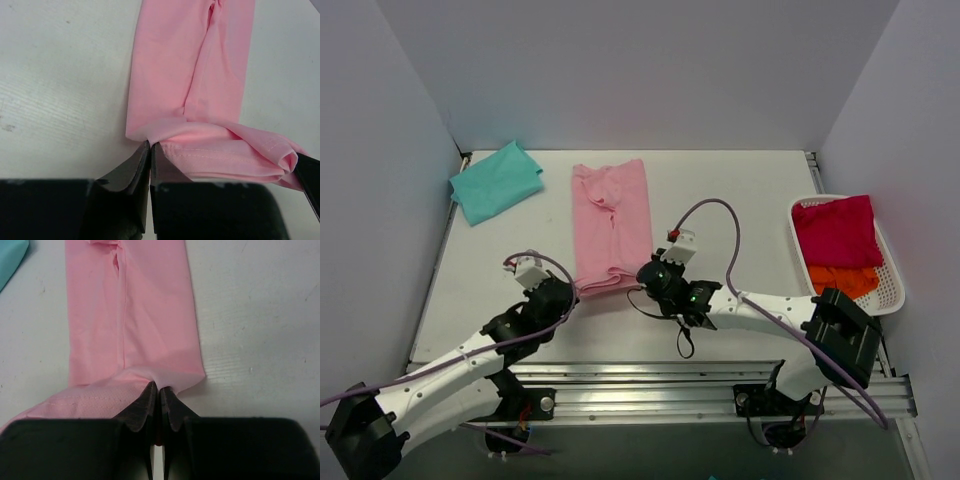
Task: Fold and stack the t-shirts
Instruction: Fold the folded rectangular tshirt in 1/3 of the way
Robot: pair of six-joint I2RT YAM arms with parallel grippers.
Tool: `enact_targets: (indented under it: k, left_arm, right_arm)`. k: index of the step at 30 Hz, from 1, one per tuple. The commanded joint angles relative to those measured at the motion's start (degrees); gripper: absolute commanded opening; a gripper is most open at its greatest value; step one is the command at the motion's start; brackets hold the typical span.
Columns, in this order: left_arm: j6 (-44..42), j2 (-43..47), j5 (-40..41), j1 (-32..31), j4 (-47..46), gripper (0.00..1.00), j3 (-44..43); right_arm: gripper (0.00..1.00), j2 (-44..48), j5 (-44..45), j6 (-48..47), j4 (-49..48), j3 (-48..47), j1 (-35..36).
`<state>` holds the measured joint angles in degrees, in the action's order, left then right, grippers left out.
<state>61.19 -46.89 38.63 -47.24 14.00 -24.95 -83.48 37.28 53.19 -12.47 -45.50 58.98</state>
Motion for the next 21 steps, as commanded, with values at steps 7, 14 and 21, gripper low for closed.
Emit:
enact_targets:
  k: [7,14,21]
  left_arm:
    - [-8.9,-15.9,-9.2,11.2,-16.7,0.09,-8.1]
    - [-11.4,-24.8,-9.8,13.7,-21.2,0.07,-14.7]
    - [-13.2,-30.5,-15.4,19.6,-22.3,0.07,-20.2]
  right_arm:
    - [0.00,-8.7,-1.0,-6.3,-0.6,-8.6,-7.2]
    - [0.00,-15.8,-3.4,-7.3,-0.2,-16.1,-10.6]
    - [0.00,-20.0,-5.8,-9.3,0.2,-23.3,-14.2]
